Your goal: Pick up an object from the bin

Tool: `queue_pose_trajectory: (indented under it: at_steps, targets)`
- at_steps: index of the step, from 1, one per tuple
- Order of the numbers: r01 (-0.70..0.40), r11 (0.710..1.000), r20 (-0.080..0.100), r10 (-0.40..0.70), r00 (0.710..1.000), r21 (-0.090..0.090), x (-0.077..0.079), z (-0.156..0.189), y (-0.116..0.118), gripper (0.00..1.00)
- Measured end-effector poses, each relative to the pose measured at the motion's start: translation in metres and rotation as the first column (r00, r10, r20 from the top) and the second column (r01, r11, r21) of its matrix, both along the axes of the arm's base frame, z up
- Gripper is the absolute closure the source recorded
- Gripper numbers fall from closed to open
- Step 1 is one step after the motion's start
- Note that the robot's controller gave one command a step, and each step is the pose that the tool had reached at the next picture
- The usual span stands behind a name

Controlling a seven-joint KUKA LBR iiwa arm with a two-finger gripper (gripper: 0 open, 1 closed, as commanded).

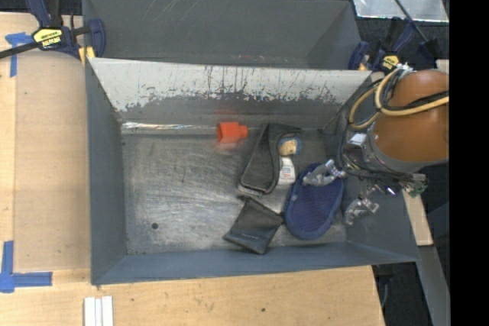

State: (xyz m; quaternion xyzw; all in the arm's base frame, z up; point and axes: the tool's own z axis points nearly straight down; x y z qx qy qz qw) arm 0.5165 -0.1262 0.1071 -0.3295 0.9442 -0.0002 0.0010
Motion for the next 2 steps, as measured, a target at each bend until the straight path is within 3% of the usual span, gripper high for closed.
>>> queue_pose_trajectory:
  at_steps: [1,2]
  targets:
    - [-0.395,0.919,0.034,0.395,0.918,-0.009,-0.0067,-0.0276,-0.0003,0.00]
    - [-0.392,0.920,0.016,0.392,0.920,-0.008,-0.0010,-0.0223,-0.0001,0.00]
